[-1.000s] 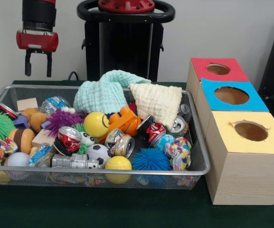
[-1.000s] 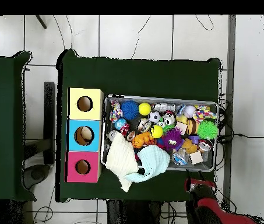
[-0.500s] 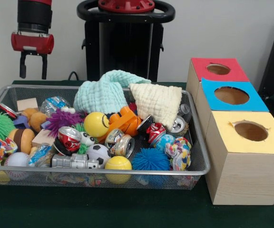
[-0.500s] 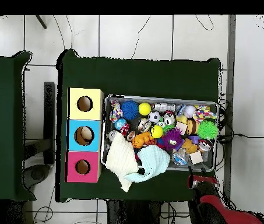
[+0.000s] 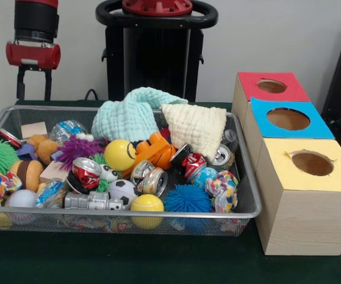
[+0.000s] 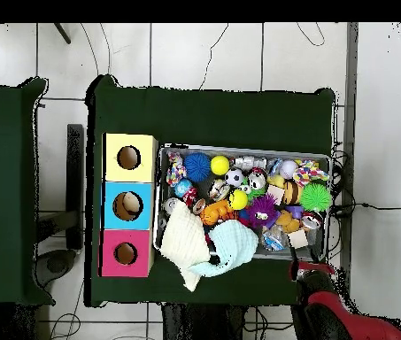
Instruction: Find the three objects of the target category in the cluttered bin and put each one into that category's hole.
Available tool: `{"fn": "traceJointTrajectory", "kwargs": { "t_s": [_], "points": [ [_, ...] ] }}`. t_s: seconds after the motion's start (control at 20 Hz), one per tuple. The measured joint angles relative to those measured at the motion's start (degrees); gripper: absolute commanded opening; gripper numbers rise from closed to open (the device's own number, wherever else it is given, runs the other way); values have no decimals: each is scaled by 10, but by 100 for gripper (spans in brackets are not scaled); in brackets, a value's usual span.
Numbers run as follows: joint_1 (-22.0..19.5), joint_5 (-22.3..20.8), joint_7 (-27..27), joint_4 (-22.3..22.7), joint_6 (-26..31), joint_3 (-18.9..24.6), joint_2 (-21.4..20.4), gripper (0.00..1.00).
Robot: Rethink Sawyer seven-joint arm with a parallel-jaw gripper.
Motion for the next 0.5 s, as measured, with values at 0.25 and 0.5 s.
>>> {"fn": "traceJointTrajectory", "kwargs": {
  "t_s": [0.25,0.5],
  "points": [
    [-16,0,0,-2,15,19,0,100],
    [-19,0,0,-4,22,23,0,100]
  ]
}}
